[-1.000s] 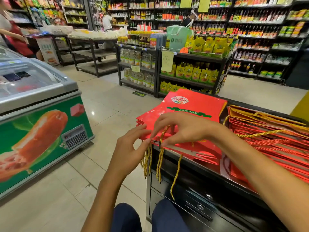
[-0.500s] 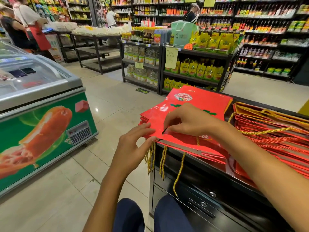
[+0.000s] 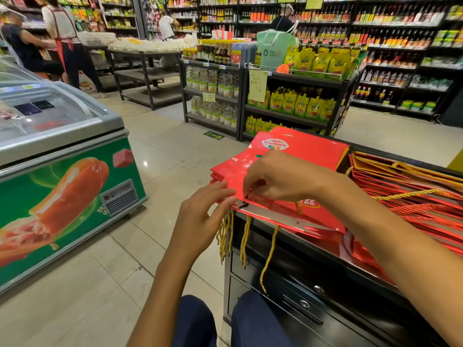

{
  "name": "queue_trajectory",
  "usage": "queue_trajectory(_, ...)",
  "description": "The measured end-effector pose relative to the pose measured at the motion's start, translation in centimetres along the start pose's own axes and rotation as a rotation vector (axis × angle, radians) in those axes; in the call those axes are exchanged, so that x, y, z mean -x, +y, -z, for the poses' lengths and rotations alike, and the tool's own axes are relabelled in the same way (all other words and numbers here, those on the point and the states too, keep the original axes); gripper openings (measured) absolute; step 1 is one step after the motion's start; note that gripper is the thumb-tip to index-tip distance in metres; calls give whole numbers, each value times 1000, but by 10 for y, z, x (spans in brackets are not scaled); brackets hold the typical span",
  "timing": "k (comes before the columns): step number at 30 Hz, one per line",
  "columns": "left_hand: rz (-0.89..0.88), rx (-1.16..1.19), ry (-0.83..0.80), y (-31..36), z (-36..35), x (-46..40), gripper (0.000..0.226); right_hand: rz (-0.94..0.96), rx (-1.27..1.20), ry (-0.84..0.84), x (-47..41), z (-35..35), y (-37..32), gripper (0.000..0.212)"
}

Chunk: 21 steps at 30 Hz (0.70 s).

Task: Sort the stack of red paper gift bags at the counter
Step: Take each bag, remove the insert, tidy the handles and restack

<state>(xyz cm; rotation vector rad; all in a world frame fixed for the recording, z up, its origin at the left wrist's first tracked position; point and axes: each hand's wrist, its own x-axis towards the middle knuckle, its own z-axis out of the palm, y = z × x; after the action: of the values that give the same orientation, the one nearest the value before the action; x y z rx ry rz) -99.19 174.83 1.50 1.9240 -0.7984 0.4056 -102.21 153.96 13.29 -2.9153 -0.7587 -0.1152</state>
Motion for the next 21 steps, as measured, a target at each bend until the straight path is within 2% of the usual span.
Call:
queue_trajectory(4, -15, -17, 79, 1, -2, 0, 26, -41, -46, -5, 2, 5, -3, 18)
queue_trajectory(8, -52, -39, 182, 5, -7, -4, 21, -105, -88, -68, 10, 10, -7, 39)
queue_trajectory(11, -51, -18, 250, 14, -10, -6, 23, -114, -34, -27, 13, 4, -8, 40)
queue_trajectory(14, 7, 18, 368, 26, -15, -2, 31, -152, -79, 37, 16, 1, -12, 47)
queue_trajectory(18, -46, -72, 361, 34, -29, 2, 17, -151, -119, 118, 16, -1, -13, 31)
queue_trajectory(21, 27, -79, 308, 40, -34, 0, 17, -135, -99, 142, 14, -3, -13, 28)
